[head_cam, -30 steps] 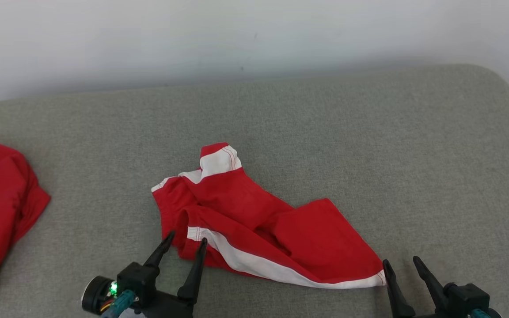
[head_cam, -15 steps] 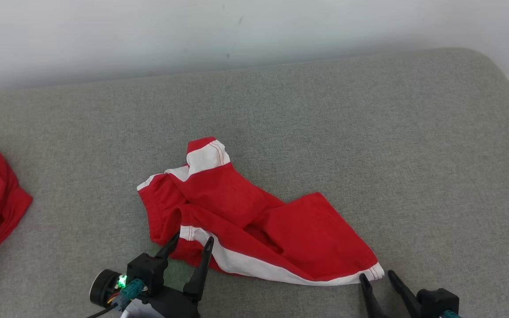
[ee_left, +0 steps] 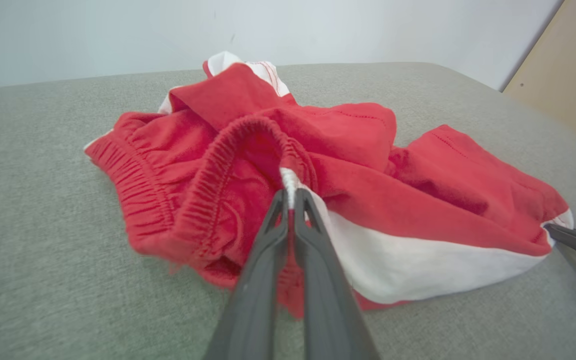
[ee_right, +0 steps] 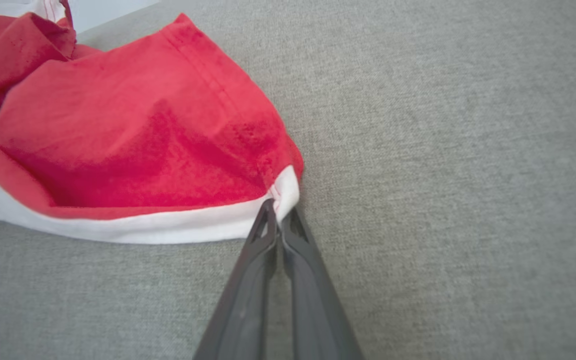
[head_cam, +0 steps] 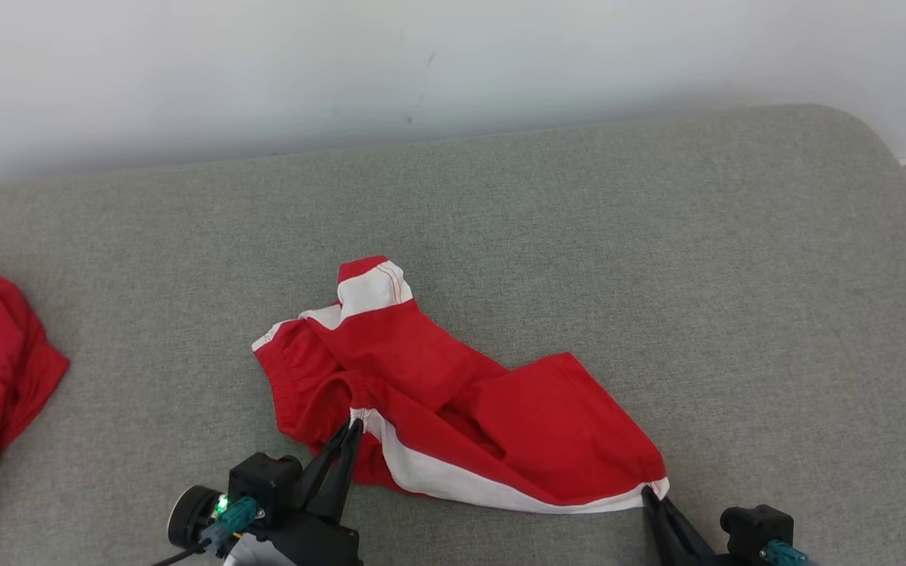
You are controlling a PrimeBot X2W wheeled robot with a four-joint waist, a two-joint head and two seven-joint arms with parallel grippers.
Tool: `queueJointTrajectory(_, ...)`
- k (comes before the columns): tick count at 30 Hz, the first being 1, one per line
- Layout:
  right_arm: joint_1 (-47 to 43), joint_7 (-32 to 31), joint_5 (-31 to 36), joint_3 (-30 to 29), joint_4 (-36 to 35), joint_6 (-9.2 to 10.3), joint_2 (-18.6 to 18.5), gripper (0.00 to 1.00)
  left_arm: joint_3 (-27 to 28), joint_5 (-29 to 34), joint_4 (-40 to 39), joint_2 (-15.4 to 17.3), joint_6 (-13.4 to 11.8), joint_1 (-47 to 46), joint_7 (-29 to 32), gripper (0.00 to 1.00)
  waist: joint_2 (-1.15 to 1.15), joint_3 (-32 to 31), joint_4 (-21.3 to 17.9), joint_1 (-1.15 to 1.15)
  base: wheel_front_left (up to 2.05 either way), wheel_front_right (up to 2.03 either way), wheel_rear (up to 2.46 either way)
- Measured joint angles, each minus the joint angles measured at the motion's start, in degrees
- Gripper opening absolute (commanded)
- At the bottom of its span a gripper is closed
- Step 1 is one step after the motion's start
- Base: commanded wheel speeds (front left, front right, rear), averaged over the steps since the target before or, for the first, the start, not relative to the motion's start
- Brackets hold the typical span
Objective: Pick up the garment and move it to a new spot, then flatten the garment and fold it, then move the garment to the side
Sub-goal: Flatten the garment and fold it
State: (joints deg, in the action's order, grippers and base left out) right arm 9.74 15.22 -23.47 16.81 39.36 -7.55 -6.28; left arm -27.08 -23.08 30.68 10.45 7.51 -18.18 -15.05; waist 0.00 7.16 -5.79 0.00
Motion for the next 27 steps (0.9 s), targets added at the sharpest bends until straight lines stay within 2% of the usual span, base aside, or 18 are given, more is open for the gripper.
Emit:
queueJointTrajectory(8, -0.41, -0.09, -2.26, -0.37, -7.65, 0.0, -1.4, 0.0, 2.01, -0.98, -7.21, 0.25, 0.0, 2.26, 0.0, 0.0, 0.0, -0.39, 0.65, 0.0, 0.0, 0.0, 0.0)
queueJointTrajectory(14, 2.19, -0.1, -4.22, 1.86, -14.21, 0.0, -4.13, 0.0, 2.25, -1.14, -12.76, 3.23, 0.0, 0.16, 0.0, 0.0, 0.0, -0.04, 0.99, 0.0, 0.0, 0.0, 0.0)
queueJointTrajectory(20, 13.0, -1.74, -10.61, 5.12, -17.17, 0.0, -7.09, 0.0, -0.29, -3.26, -14.73, 7.92, 0.0, -11.98, 0.25, 0.0, 0.01, 2.06, 1.05, 0.0, 0.0, 0.0, 0.0)
queueJointTrajectory(27, 33.43, -7.45, -17.53, 4.8, -17.7, 0.0, -10.71, 0.0, -3.0, -10.98, -14.7, 10.44, 0.0, -35.93, 6.58, 0.0, 0.01, 7.91, 1.17, 0.01, 0.0, 0.0, 0.0)
